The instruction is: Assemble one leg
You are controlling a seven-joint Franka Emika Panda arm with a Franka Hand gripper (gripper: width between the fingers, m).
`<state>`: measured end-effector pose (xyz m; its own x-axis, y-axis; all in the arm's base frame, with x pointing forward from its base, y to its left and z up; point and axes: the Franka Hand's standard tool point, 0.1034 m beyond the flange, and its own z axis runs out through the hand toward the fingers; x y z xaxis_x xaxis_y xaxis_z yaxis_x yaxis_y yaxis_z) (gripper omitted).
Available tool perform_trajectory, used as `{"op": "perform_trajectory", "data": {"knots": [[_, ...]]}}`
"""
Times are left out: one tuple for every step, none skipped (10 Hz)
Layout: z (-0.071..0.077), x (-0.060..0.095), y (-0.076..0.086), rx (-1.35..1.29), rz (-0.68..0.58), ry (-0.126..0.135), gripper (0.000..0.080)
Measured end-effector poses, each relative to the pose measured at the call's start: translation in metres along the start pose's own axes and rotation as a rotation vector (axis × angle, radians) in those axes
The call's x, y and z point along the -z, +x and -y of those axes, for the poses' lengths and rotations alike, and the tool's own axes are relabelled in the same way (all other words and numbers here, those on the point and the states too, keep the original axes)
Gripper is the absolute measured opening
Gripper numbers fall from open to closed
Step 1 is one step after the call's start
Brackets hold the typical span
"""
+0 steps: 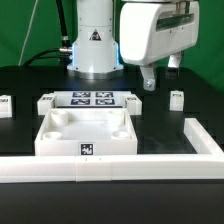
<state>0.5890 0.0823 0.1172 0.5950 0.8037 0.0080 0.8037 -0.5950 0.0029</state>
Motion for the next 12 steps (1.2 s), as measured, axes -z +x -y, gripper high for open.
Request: {"op": "perform_trajectory", "data": {"knots": [[0.0,0.0,0.0,0.0,0.0,0.0,0.065],[0.0,0.0,0.0,0.0,0.0,0.0,0.065],[0.0,-0.001,-0.002,0.011,0.001,0.0,0.065],[0.004,-0.004,-0.011,0.07,0.006,0.005,0.065],[0.008,-0.008,-0.028,0.186,0.023,0.011,0.065],[0.007,-0.011,-0.04,0.266,0.035,0.025,0.065],[0.001,-0.014,-0.053,0.357,0.046,0.036,0.065],[-0.003,-0.017,-0.065,0.438,0.062,0.053,0.065],[-0.003,-0.018,-0.064,0.402,0.061,0.051,0.065],[-0.003,-0.018,-0.064,0.403,0.061,0.051,0.065],[-0.003,-0.018,-0.065,0.402,0.062,0.052,0.065],[-0.003,-0.019,-0.066,0.414,0.062,0.053,0.065]]}}
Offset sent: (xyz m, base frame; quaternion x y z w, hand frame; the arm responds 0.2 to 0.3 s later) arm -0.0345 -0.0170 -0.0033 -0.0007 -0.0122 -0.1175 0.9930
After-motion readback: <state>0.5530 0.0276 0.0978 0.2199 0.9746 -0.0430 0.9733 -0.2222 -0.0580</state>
